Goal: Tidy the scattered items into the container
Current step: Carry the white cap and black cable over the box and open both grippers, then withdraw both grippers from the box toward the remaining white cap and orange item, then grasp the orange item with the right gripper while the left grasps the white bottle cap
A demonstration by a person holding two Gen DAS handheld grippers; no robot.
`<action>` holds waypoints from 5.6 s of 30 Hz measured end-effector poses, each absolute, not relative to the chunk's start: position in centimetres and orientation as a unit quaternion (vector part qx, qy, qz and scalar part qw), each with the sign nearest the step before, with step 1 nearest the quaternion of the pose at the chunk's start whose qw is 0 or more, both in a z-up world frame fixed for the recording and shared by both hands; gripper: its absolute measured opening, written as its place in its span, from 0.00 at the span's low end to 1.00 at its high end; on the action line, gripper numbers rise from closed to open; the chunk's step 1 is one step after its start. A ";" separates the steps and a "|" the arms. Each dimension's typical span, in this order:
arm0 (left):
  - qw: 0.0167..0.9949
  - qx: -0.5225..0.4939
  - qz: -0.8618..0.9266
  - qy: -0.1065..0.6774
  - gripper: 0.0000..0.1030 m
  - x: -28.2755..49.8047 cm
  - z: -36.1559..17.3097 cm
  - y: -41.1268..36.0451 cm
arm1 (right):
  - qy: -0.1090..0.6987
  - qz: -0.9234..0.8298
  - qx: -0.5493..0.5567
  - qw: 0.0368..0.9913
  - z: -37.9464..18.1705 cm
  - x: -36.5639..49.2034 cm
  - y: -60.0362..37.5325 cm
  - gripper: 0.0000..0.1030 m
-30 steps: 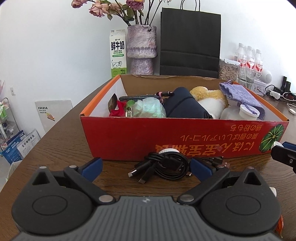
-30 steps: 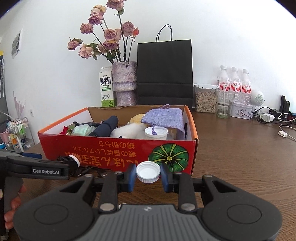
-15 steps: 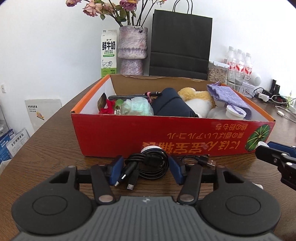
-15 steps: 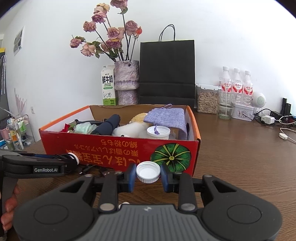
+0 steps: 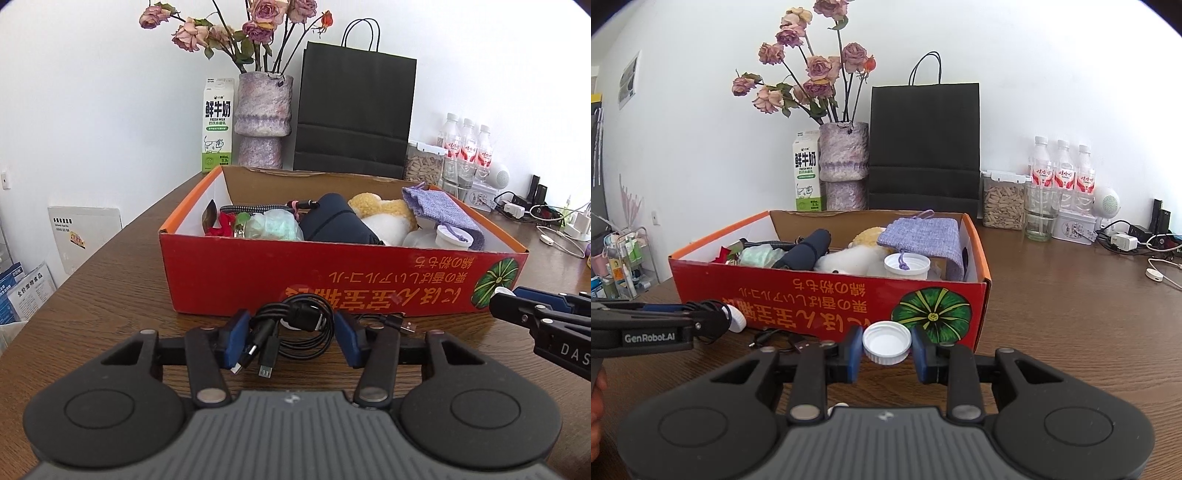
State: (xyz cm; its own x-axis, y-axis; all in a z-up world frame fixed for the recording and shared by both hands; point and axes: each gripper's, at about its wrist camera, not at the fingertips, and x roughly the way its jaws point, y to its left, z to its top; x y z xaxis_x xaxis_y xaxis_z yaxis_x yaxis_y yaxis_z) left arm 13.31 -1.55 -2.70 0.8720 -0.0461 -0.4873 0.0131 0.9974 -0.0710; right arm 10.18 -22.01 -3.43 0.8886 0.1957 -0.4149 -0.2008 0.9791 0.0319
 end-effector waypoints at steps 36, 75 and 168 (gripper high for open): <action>0.981 -0.084 0.008 0.177 0.50 25.0 2.2 0.6 | 0.145 0.120 0.014 0.982 1.3 21.3 -17.3 0.26; 0.995 -0.046 0.048 0.080 1.00 21.0 1.8 -0.2 | 0.123 0.106 -0.009 0.987 1.0 18.1 -17.3 1.00; 0.968 -0.030 0.051 0.242 1.00 6.5 -3.4 1.5 | 0.296 0.153 -0.024 0.942 -4.9 3.9 -20.8 0.11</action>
State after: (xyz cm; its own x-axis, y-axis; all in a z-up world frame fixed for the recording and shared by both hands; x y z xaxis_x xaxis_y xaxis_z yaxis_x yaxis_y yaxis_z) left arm 6.51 1.51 -3.44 0.8773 0.0842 -0.4724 -0.1134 0.9930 -0.0337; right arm 3.89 -20.80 -4.93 0.7776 0.2750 -0.5655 -0.3032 0.9518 0.0459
